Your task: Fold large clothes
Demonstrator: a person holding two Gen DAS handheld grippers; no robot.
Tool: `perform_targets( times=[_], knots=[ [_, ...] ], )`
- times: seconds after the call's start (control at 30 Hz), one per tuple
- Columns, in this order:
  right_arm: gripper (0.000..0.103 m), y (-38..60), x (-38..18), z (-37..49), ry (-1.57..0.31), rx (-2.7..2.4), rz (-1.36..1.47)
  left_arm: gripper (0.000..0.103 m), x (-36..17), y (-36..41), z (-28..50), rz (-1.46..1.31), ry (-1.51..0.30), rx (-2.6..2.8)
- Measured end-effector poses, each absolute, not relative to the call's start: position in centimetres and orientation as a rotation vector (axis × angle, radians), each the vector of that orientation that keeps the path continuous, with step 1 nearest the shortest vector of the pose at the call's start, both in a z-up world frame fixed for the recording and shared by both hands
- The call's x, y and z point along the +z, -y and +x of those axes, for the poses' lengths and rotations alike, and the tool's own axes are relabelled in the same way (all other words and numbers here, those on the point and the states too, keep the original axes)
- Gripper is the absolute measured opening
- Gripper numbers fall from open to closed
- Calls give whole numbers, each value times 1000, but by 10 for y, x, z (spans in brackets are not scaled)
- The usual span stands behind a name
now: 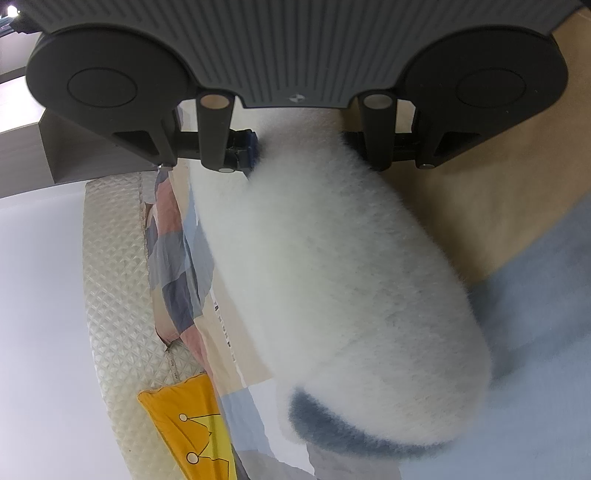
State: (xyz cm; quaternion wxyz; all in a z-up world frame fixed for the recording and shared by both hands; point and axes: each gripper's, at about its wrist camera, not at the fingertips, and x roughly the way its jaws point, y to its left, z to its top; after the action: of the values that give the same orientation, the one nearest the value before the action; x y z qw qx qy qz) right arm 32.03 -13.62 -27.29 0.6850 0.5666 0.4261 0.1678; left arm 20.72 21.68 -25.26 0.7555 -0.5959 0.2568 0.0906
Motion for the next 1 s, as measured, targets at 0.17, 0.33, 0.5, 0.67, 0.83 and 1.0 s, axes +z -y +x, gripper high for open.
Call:
perform_targets(
  times=[0.17, 0.33, 0.5, 0.67, 0.83, 1.0],
  knots=[
    [93, 151, -272, 313, -904, 343, 1323, 44, -259, -225, 207, -1366, -570, 169],
    [93, 159, -273, 307, -885, 307, 1322, 47, -265, -228, 204, -1424, -564, 162],
    [93, 160, -273, 312, -864, 272, 1340, 49, -266, -229, 204, -1443, -562, 161],
    [93, 160, -269, 311, -841, 235, 1320, 51, -266, -232, 199, -1462, -557, 172],
    [84, 165, -272, 310, -831, 197, 1326, 51, -268, -238, 193, -1482, -550, 177],
    [82, 168, -275, 310, -826, 183, 1326, 51, -271, -238, 192, -1475, -535, 200]
  ],
)
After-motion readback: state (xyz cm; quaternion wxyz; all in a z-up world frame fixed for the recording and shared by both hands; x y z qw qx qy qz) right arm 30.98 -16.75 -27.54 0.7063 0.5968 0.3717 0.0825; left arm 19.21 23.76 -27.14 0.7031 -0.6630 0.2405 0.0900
